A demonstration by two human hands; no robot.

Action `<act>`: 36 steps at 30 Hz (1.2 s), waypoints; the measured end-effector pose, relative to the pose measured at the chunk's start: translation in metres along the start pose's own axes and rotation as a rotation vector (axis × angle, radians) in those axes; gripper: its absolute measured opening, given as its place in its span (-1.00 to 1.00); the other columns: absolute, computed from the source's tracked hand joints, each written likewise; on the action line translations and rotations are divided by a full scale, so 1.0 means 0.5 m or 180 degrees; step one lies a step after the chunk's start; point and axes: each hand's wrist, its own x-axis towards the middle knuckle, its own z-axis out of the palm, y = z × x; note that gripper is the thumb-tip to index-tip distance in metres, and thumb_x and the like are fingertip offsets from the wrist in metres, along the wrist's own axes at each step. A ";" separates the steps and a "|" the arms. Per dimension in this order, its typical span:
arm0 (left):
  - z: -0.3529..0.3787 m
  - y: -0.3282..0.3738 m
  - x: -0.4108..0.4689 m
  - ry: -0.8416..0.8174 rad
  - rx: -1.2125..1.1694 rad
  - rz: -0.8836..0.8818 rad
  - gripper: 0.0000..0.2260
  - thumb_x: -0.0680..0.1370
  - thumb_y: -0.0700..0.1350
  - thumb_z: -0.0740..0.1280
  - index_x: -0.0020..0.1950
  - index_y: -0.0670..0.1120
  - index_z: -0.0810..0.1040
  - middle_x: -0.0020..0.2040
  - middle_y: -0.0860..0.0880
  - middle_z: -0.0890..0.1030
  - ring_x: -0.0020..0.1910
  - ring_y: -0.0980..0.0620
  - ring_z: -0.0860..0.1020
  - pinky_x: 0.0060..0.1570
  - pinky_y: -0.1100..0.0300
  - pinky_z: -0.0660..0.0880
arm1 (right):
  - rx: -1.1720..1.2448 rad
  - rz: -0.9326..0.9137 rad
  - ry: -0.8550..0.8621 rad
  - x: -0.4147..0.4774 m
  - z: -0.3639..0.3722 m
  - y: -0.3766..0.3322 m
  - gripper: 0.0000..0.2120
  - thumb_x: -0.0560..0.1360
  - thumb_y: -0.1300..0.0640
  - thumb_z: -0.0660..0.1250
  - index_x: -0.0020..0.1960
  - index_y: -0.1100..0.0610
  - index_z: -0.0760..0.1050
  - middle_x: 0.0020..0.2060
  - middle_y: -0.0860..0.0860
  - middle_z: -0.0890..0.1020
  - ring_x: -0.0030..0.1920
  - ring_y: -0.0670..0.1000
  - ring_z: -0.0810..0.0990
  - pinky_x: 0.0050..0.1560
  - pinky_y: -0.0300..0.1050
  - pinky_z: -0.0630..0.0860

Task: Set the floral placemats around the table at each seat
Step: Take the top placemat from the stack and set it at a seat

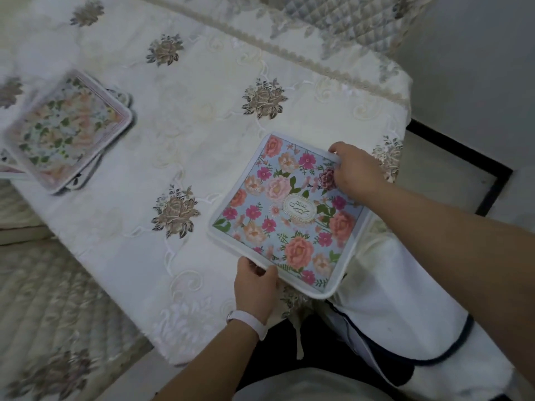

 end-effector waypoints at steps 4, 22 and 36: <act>-0.049 0.009 0.043 0.0152 0.0142 -0.0101 -0.77 0.44 -0.18 0.41 -0.05 -0.01 0.38 -0.15 -0.17 0.60 -0.22 -0.15 0.60 -0.20 -0.07 0.60 | 0.0019 -0.0065 0.0014 -0.019 0.017 0.035 -0.64 0.51 0.24 0.27 0.30 0.22 0.45 0.13 0.23 0.56 0.08 0.27 0.53 0.01 0.09 0.48; -0.212 0.083 0.274 -0.1004 0.3656 0.2526 -0.20 0.33 0.09 0.54 0.49 -0.03 0.28 0.50 -0.09 0.30 0.45 -0.16 0.29 0.41 -0.12 0.27 | 0.0604 0.0414 -0.0795 -0.369 0.089 0.082 -0.11 0.39 -0.25 0.43 0.56 -0.04 0.08 0.58 0.01 -0.16 0.56 0.05 -0.04 0.51 0.04 0.08; -0.200 0.113 0.313 -0.1254 0.3520 0.2824 -0.19 0.35 0.04 0.54 0.51 -0.07 0.24 0.53 -0.10 0.24 0.49 -0.11 0.21 0.46 -0.04 0.17 | 0.0761 0.0459 -0.0630 -0.406 0.125 0.083 -0.02 0.35 -0.31 0.44 0.58 -0.07 0.00 0.58 -0.02 -0.14 0.56 0.05 0.00 0.52 0.03 0.11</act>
